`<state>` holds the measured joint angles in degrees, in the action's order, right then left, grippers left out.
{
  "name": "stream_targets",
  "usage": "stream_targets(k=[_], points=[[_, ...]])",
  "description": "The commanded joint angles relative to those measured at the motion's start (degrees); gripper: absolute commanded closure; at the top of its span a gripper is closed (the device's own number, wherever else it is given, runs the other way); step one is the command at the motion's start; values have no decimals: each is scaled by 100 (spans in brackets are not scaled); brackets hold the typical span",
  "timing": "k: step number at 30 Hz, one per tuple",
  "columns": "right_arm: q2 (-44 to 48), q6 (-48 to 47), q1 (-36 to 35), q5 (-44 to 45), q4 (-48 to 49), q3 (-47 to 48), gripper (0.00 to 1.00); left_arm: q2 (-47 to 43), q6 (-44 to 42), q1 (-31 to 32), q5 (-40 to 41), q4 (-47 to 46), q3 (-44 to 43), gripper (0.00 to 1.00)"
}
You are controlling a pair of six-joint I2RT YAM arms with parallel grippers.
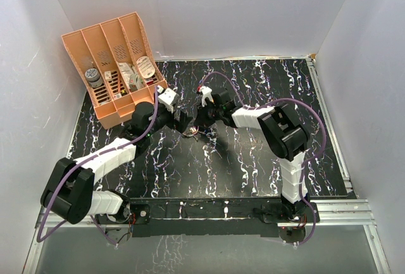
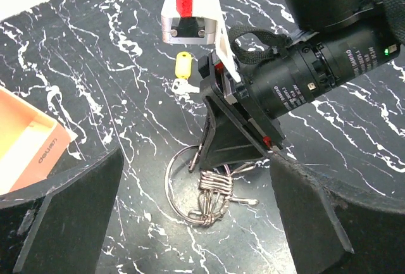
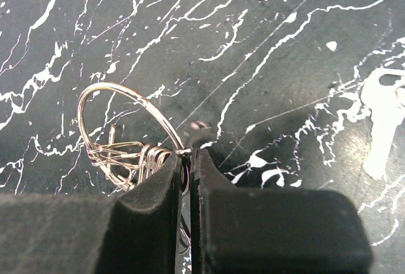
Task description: Remove the keys from the keyring
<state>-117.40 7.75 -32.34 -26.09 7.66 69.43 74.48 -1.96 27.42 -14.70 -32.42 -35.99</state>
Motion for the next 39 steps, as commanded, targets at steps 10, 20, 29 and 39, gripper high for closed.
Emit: stream_targets(k=[10,20,29,39], points=[[544,-776,-582,986,-453,373,61,-487,172,-43,617,339,-8,1],[2070,-954,-588,3263,-12,217,38,-1075,181,-44,1033,892,-332,1],[3949,-594,-542,5406,731,-1386,22,-1540,281,-42,2461,1535,-249,1],[5496,-693,-509,7639,1769,-2977,8,-2162,684,-24,3899,1718,49,1]])
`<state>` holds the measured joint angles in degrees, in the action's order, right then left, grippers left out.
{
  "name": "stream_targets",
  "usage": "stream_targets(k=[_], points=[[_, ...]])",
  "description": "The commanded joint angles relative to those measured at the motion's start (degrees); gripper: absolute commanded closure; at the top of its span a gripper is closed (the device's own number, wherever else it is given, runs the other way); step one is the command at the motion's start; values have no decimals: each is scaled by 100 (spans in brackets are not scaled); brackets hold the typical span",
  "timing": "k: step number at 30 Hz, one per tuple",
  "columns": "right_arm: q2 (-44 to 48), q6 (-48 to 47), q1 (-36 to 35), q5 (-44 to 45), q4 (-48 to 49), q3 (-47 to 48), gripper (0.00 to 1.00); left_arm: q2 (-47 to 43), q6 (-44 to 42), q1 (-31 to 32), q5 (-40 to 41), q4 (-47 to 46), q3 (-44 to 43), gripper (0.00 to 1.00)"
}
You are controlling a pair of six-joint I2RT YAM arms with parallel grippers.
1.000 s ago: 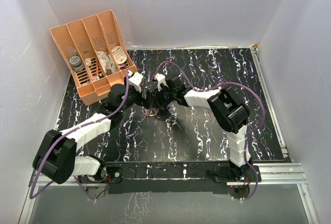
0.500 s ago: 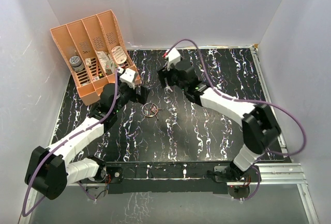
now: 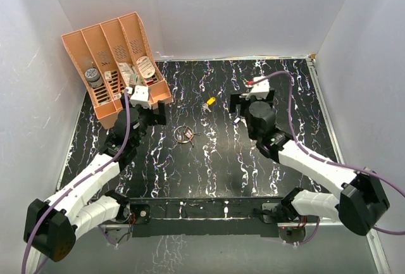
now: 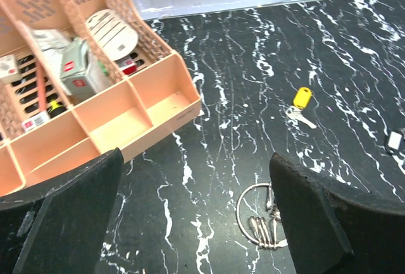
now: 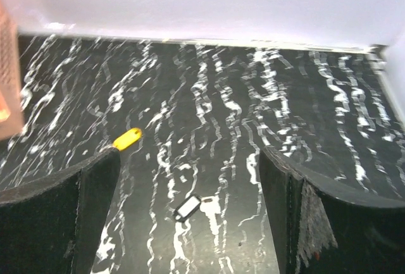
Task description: Remove the keys from the keyring
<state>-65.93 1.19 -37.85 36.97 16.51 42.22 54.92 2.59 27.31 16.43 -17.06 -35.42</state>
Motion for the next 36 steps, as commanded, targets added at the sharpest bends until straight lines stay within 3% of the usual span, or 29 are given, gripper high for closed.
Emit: stream_targets(k=[1,7,13,36], points=[[402,-52,74,1530,999,-375,7,-198,276,-16,908,264,-34,1],[652,106,390,2148,1389,-751,2,54,376,-15,1285,637,-160,1],[1170,203,538,2752,1944,-1299,2,-176,411,-17,1449,257,164,1],[1408,435,779,2808,1873,-1363,2,-523,334,-15,1241,20,431,1]])
